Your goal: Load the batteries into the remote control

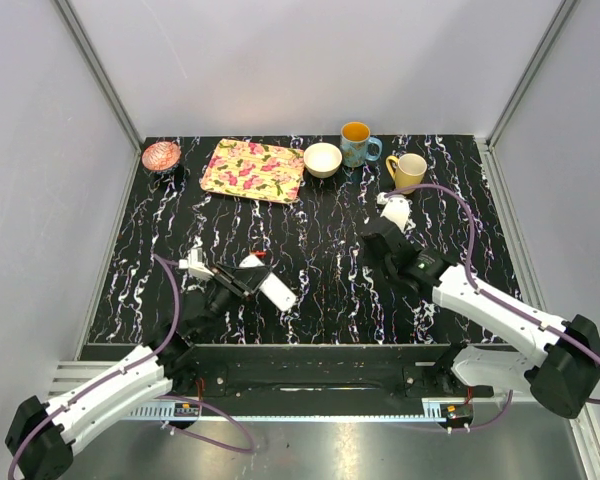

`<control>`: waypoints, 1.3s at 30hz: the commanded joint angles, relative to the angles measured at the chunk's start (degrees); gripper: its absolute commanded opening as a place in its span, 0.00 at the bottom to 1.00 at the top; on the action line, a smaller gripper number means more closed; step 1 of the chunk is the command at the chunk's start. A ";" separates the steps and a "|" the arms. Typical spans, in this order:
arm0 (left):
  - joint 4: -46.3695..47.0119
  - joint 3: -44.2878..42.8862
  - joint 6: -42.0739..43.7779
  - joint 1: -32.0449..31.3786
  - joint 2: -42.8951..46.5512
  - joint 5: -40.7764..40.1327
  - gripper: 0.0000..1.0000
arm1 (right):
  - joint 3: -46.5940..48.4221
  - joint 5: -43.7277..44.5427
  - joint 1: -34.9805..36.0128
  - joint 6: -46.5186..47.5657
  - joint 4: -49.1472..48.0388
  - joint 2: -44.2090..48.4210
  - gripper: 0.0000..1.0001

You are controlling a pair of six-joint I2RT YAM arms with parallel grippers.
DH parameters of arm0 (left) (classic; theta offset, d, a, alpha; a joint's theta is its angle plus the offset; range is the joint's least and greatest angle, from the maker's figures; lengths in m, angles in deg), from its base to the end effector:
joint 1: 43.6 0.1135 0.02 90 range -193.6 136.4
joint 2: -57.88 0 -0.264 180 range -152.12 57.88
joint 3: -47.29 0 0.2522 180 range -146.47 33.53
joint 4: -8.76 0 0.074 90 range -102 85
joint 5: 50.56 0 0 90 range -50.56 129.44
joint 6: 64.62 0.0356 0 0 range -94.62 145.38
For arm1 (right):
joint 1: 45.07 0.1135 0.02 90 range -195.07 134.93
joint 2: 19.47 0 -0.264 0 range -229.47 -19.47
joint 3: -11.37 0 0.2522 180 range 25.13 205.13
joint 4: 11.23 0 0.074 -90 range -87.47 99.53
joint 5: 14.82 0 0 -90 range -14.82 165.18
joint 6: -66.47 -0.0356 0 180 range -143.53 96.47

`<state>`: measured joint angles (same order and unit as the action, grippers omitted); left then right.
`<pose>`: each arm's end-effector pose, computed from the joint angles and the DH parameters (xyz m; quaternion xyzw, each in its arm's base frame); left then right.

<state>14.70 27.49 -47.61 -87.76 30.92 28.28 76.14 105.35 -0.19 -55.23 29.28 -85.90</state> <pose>0.1080 -0.0953 0.1994 -0.2429 0.6719 -0.5579 0.4223 0.1857 0.1596 0.2778 0.0035 0.8889 0.0558 0.4546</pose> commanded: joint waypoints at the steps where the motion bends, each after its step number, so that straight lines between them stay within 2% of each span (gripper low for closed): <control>1: 0.77 -1.26 0.57 0.30 -0.72 -1.94 0.00 | 0.58 -2.92 -0.15 2.51 -2.49 1.57 0.00; 6: 6.65 -2.30 1.80 1.18 -9.13 -0.54 0.00 | 2.52 -8.90 -0.06 4.28 1.29 5.43 0.00; 9: 12.71 -3.36 1.45 3.19 -15.55 4.03 0.00 | 3.66 -13.81 -0.06 5.07 3.75 7.72 0.00; 10: 14.47 -3.36 1.01 3.73 -16.97 6.39 0.00 | 3.93 -16.35 -0.06 6.20 4.02 8.33 0.05; 11: 17.70 -3.27 0.75 4.17 -18.20 7.11 0.00 | 4.02 -21.33 -0.06 6.56 4.11 9.64 0.33; 14: 21.68 -2.66 0.13 5.31 -21.98 8.52 0.00 | 4.28 -27.17 -0.06 5.52 4.28 12.80 0.69; 17: 23.01 -1.60 -0.13 5.40 -21.74 8.17 0.00 | 4.80 -28.85 -0.06 4.72 5.16 15.71 0.81; 19: 20.39 -2.65 1.09 5.66 -20.59 6.95 0.00 | 6.91 -29.99 -0.06 5.42 6.47 15.63 0.84; 22: 14.76 -5.20 4.08 5.84 -19.18 5.71 0.00 | 13.40 -33.68 0.29 7.44 15.05 10.12 0.79; 24: 14.84 -6.95 4.52 6.28 -20.14 6.58 0.00 | 19.01 -31.68 3.69 8.76 19.12 7.65 0.72; 25: 16.06 -7.49 4.52 6.46 -20.76 7.02 0.00 | 20.96 -26.71 6.16 8.94 22.62 5.20 0.68; 27: 17.47 -8.54 3.39 6.54 -23.57 8.16 0.00 | 26.83 -21.67 10.73 9.20 25.80 2.55 0.52; 28: 19.39 -8.72 2.69 6.46 -24.53 8.60 0.00 | 28.69 -18.95 14.06 9.12 28.77 -0.42 0.47; 30: 22.20 -8.72 0.58 6.54 -27.96 10.01 0.00 | 32.47 -17.44 15.32 8.15 31.08 -2.81 0.41; 33: 27.39 -8.72 -1.88 6.46 -32.53 12.20 0.00 | 33.37 -15.06 15.76 6.40 32.06 -5.02 0.19; 35: 30.73 -8.90 -3.03 6.54 -35.60 13.17 0.00 | 33.37 -13.65 16.02 5.17 32.67 -6.25 0.00; 39: 35.49 -8.98 -5.40 6.54 -39.39 15.63 0.00 | 32.67 -11.20 18.30 2.97 32.76 -7.31 0.00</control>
<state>38.37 20.62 -49.60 -81.42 -6.09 39.82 107.35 89.09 15.90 -49.55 59.96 -92.79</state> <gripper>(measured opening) 0.300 0.447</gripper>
